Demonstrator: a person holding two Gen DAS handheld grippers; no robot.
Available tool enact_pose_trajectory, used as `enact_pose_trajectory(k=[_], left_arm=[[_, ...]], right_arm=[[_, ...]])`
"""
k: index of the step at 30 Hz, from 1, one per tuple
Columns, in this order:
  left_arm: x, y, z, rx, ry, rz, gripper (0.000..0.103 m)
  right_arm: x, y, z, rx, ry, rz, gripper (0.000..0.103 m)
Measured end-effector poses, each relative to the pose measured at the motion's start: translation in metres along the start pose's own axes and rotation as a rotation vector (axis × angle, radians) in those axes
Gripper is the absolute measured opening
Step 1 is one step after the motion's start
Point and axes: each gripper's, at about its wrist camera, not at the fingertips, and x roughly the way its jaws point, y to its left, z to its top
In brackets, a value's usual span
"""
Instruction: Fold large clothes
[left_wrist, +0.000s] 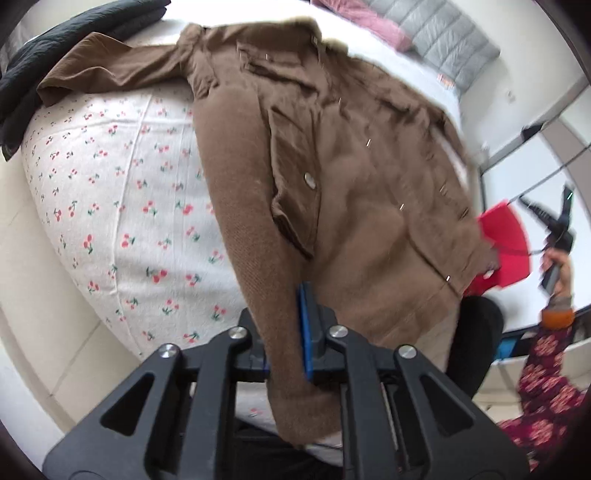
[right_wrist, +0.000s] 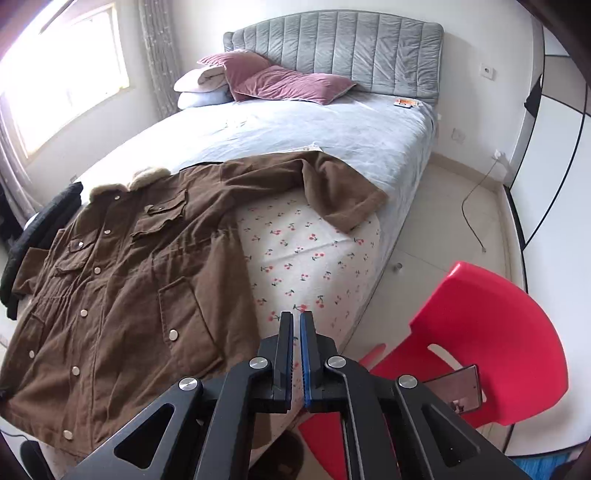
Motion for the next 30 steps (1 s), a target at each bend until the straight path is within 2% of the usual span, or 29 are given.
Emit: enact_pose_trajectory(k=[2, 3, 4, 5, 6, 9, 12, 15, 18, 22, 25, 28, 30], left_arm=[[0.015, 0.000, -0.002, 0.034, 0.043, 0.118, 0.023], [0.016, -0.001, -0.002, 0.047, 0.030, 0.141, 0.027], [0.012, 0.000, -0.001, 0.052, -0.001, 0.139, 0.045], [0.006, 0.001, 0.001, 0.047, -0.038, 0.135, 0.065], [0.001, 0.003, 0.003, 0.038, -0.073, 0.134, 0.070], [-0.009, 0.009, 0.000, 0.024, -0.113, 0.114, 0.071], [-0.013, 0.008, -0.012, 0.049, -0.139, 0.096, 0.078], [-0.001, 0.005, -0.017, 0.055, -0.119, 0.089, 0.079], [0.009, 0.003, -0.025, 0.058, -0.085, 0.088, 0.079], [0.005, -0.006, -0.046, 0.139, -0.072, 0.068, 0.079], [0.008, -0.012, -0.062, 0.196, -0.031, 0.068, 0.079], [0.019, -0.011, -0.070, 0.199, 0.008, 0.111, 0.079], [0.026, -0.007, -0.069, 0.172, 0.006, 0.134, 0.079]], right_arm=[[0.010, 0.003, -0.003, 0.010, 0.038, 0.045, 0.016], [0.011, 0.012, -0.005, 0.005, 0.050, 0.069, 0.029], [0.012, 0.014, -0.010, 0.000, 0.061, 0.102, 0.050], [0.019, 0.020, -0.012, -0.004, 0.077, 0.137, 0.060], [0.027, 0.025, -0.019, -0.006, 0.097, 0.161, 0.069], [0.040, 0.035, -0.039, -0.015, 0.157, 0.225, 0.069], [0.036, 0.040, -0.062, -0.053, 0.195, 0.286, 0.069], [0.026, 0.043, -0.081, -0.108, 0.230, 0.355, 0.069], [0.020, 0.040, -0.094, -0.144, 0.237, 0.349, 0.069], [0.027, 0.030, -0.112, -0.203, 0.284, 0.242, 0.069], [0.039, 0.026, -0.125, -0.234, 0.343, 0.208, 0.069], [0.052, 0.027, -0.130, -0.249, 0.330, 0.217, 0.069], [0.063, 0.028, -0.129, -0.222, 0.281, 0.219, 0.069]])
